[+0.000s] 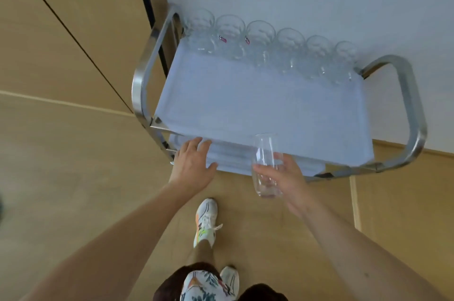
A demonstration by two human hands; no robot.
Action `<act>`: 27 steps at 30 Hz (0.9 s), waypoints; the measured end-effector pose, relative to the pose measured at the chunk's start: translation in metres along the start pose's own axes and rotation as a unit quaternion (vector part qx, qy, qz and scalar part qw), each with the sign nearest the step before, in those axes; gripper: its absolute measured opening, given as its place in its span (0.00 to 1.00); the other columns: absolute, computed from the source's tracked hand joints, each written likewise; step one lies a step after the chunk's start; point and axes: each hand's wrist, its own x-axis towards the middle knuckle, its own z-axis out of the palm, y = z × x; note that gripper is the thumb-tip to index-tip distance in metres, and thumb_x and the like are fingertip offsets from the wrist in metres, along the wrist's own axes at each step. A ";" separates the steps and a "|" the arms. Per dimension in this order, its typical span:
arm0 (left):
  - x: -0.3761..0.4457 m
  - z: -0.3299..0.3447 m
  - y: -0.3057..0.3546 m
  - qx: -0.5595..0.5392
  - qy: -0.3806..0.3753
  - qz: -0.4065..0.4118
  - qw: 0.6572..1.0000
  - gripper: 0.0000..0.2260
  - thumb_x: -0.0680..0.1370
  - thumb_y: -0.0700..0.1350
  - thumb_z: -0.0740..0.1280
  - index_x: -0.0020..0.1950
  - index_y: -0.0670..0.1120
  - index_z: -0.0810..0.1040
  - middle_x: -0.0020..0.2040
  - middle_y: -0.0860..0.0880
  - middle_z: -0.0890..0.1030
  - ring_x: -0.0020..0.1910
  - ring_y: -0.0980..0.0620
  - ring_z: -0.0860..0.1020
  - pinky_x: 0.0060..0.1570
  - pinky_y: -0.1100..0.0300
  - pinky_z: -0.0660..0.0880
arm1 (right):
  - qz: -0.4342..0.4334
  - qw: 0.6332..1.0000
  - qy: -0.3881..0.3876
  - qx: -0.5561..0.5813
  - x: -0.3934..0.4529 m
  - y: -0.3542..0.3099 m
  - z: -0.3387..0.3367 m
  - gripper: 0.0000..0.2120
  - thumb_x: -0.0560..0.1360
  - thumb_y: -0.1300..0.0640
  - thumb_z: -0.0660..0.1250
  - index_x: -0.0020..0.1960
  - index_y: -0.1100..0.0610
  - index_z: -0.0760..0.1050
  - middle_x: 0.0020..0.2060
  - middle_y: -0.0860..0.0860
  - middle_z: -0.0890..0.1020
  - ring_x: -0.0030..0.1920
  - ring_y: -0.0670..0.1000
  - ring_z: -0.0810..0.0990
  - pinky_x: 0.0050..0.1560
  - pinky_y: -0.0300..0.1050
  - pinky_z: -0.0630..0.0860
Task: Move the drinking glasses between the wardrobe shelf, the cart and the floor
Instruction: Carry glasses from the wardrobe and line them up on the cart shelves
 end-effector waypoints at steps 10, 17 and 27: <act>-0.077 0.037 0.002 0.059 0.002 0.000 0.998 0.28 0.78 0.52 0.70 0.77 0.48 0.68 0.77 0.45 0.67 0.75 0.42 0.63 0.72 0.44 0.65 | -0.028 0.999 -0.036 0.026 -0.021 0.090 -0.014 0.40 0.61 0.51 0.85 0.68 0.47 0.69 0.56 0.48 0.81 0.42 0.42 0.86 0.32 0.43 0.80; -0.062 0.079 -0.010 0.067 -0.003 0.000 0.998 0.28 0.78 0.52 0.70 0.76 0.48 0.69 0.76 0.45 0.68 0.74 0.42 0.65 0.72 0.46 0.65 | -0.032 0.997 -0.051 0.038 0.011 0.136 -0.019 0.41 0.62 0.52 0.85 0.68 0.46 0.69 0.58 0.46 0.80 0.45 0.44 0.86 0.38 0.50 0.84; 0.010 0.172 -0.043 0.090 0.021 0.072 0.993 0.28 0.78 0.53 0.71 0.76 0.47 0.69 0.75 0.43 0.69 0.75 0.40 0.65 0.72 0.41 0.65 | -0.060 0.997 -0.010 0.047 0.113 0.196 -0.018 0.41 0.60 0.50 0.86 0.68 0.46 0.70 0.59 0.54 0.79 0.50 0.51 0.86 0.36 0.53 0.84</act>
